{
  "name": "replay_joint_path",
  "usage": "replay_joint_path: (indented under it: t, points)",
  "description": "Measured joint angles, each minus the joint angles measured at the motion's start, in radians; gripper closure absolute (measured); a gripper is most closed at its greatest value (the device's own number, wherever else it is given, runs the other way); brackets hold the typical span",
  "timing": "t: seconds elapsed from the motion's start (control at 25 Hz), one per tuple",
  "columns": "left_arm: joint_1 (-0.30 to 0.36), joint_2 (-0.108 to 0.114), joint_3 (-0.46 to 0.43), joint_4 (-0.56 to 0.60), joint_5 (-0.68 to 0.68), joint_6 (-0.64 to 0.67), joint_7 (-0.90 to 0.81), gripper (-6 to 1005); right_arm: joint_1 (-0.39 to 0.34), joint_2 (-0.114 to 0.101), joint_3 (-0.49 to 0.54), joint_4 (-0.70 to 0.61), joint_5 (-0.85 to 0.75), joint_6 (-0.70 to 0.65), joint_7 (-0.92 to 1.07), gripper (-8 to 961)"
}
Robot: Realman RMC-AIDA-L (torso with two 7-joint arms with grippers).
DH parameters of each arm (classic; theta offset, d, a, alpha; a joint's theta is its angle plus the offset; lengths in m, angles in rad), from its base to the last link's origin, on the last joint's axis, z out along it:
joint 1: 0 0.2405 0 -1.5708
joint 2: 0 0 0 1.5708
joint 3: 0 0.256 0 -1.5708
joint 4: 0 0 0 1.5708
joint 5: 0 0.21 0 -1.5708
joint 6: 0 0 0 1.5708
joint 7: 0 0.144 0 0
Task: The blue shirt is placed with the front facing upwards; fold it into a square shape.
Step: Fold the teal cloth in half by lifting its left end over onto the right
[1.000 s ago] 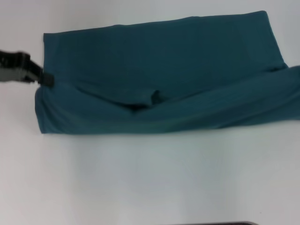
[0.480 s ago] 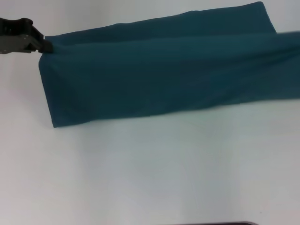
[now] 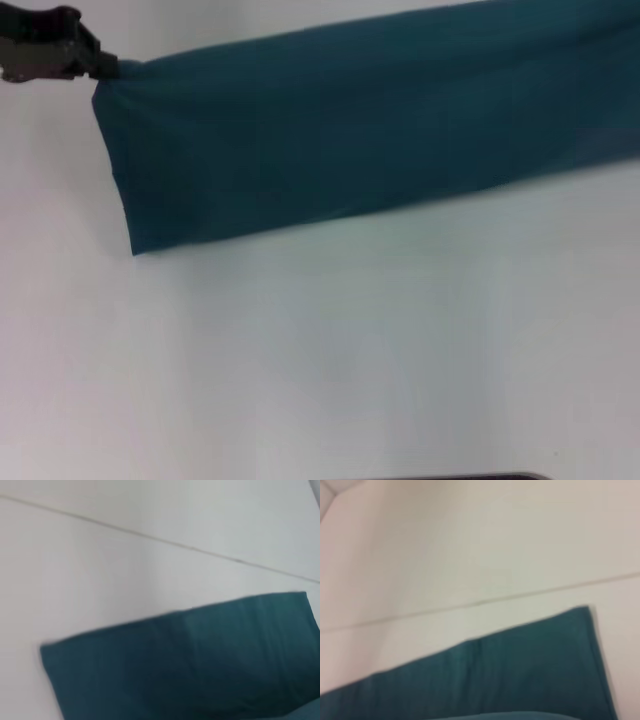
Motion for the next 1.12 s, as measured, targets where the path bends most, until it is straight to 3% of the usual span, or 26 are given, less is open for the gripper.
replay_joint_path:
  t: [0.16, 0.32, 0.6, 0.8, 1.12]
  points:
    - [-0.006, -0.016, 0.009, 0.012, 0.0, -0.059, -0.002, 978, -0.001, 0.041, -0.022, 0.006, 0.002, 0.102, -0.004, 905]
    - [0.002, -0.049, 0.017, 0.016, 0.006, -0.152, -0.003, 977, -0.012, 0.09, -0.077, 0.014, 0.0, 0.228, -0.01, 905]
    - [-0.002, -0.079, 0.025, 0.037, 0.067, -0.252, -0.023, 977, -0.014, 0.143, -0.177, 0.031, -0.023, 0.456, -0.005, 905]
    - [-0.008, -0.087, 0.029, 0.037, 0.076, -0.292, -0.03, 976, 0.014, 0.164, -0.247, 0.077, -0.061, 0.628, -0.003, 905]
    - [-0.018, -0.099, 0.032, 0.039, 0.078, -0.321, -0.031, 975, 0.091, 0.166, -0.306, 0.191, -0.079, 0.796, -0.011, 904]
